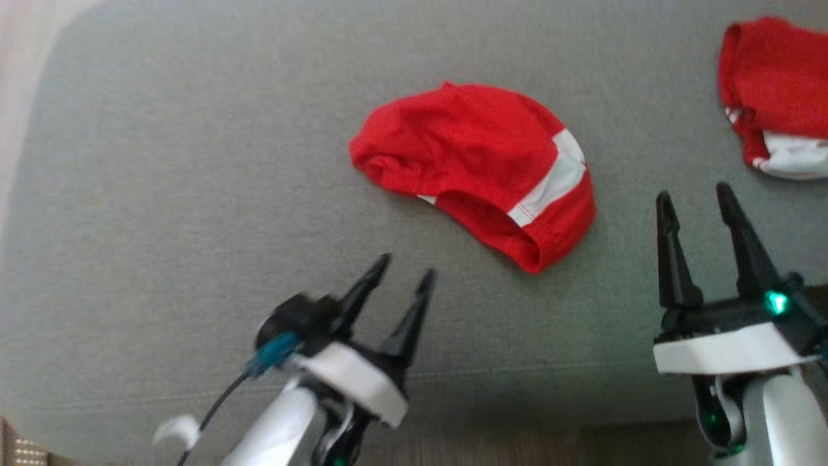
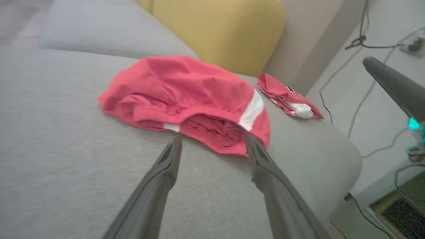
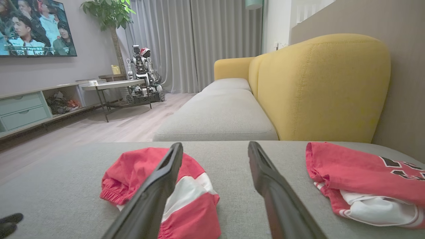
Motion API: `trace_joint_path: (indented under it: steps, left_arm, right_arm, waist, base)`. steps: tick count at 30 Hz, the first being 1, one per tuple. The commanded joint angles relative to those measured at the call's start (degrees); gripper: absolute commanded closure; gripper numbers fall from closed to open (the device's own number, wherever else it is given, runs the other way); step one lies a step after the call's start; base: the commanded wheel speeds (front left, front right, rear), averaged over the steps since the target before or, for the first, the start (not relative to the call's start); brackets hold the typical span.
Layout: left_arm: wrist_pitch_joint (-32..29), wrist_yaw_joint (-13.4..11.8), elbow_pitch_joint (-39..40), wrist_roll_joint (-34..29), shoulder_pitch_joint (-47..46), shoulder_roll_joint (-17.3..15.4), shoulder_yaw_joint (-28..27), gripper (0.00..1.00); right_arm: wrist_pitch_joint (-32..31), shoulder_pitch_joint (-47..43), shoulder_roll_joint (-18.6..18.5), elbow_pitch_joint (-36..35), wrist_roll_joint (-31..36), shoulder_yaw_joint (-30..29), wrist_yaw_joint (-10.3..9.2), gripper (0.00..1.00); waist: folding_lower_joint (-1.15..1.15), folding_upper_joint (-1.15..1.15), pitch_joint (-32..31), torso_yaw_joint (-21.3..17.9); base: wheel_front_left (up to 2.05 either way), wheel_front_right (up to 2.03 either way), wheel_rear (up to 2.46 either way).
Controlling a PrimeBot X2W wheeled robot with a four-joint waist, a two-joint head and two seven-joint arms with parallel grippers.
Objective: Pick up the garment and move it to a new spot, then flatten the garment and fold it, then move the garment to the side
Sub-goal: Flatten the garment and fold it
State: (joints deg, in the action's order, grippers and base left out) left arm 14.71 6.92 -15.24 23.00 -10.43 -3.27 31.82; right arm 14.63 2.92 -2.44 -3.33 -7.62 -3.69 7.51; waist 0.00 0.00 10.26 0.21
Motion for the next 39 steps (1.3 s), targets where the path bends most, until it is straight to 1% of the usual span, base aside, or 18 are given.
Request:
trace_joint_path:
  steps: [1,3,5,13,17,28,29,30,32,33,35,39]
  left_arm:
    - [0.3,0.3,-0.1,1.1,-3.9,0.4,0.4,0.00]
    - [0.3,0.4,-3.2,3.7,-7.6,0.4,4.4,0.00]
    - [0.3,0.5,-5.0,5.9,-11.0,0.4,7.1,0.00]
    - [0.3,0.6,-11.0,15.6,-19.6,0.4,13.5,0.00]
    - [0.3,0.6,-13.8,19.8,-22.7,0.4,15.3,0.00]
    - [0.3,0.6,-15.8,22.5,-28.2,0.4,17.0,0.00]
    - [0.3,0.6,-15.9,22.6,-28.4,0.4,17.3,0.02]
    - [0.3,0.6,-16.0,22.7,-28.7,0.4,18.0,0.34]
    - [0.3,0.6,-16.0,23.3,-29.1,0.4,19.5,0.90]
    - [0.3,0.6,-15.9,23.6,-29.4,0.4,20.5,1.00]
    - [0.3,0.6,-15.5,23.7,-30.1,0.4,20.9,1.00]
    - [0.3,0.6,-14.3,22.5,-31.0,0.4,19.7,1.00]
  right_arm:
    - [0.4,1.9,-0.4,-2.3,-0.2,1.3,-0.02,0.00]
    - [0.4,2.8,-0.4,-2.7,0.0,1.3,-0.02,0.00]
    - [0.4,3.6,-0.4,-3.0,0.2,1.4,-0.02,0.00]
    - [0.4,5.6,-0.4,-4.5,-0.6,-0.2,-0.02,0.00]
    - [0.4,6.4,-0.4,-4.7,-1.0,-0.7,-0.02,0.00]
    - [0.4,7.5,-0.4,-4.5,-1.6,-0.6,-0.02,0.00]
    - [0.4,7.5,-0.4,-4.4,-1.6,-0.6,-0.02,0.00]
    - [0.4,7.6,-0.4,-4.3,-1.6,-0.7,-0.02,0.00]
    - [0.4,7.7,-0.4,-4.2,-1.7,-0.7,-0.02,0.00]
    - [0.4,7.8,-0.4,-4.2,-1.8,-0.7,-0.02,0.00]
    - [0.4,7.9,-0.4,-4.2,-2.0,-0.9,-0.02,0.00]
    - [0.4,7.9,-0.4,-3.9,-2.2,-0.6,-0.02,0.00]
  waist:
    - [0.00,0.00,3.3,-2.6]
    - [0.00,0.00,4.7,-3.6]
    - [0.00,0.00,6.1,-4.6]
    - [0.00,0.00,9.9,-7.7]
    - [0.00,0.00,11.2,-8.6]
    - [0.00,0.00,13.5,-9.8]
    - [0.00,0.00,13.6,-9.9]
    - [0.00,0.00,13.6,-10.0]
    - [0.00,0.00,13.7,-10.1]
    - [0.00,0.00,13.6,-10.1]
    - [0.00,0.00,13.5,-10.1]
    - [0.00,0.00,12.2,-10.3]
  base:
    - [0.00,0.00,0.00]
    - [0.00,0.00,0.00]
    - [0.00,0.00,0.00]
    - [0.00,0.00,0.00]
    - [0.00,0.00,0.00]
    - [0.00,0.00,0.00]
    - [0.00,0.00,0.00]
    - [0.00,0.00,0.00]
    - [0.00,0.00,0.00]
    - [0.00,0.00,0.00]
    - [0.00,0.00,0.00]
    - [0.00,0.00,0.00]
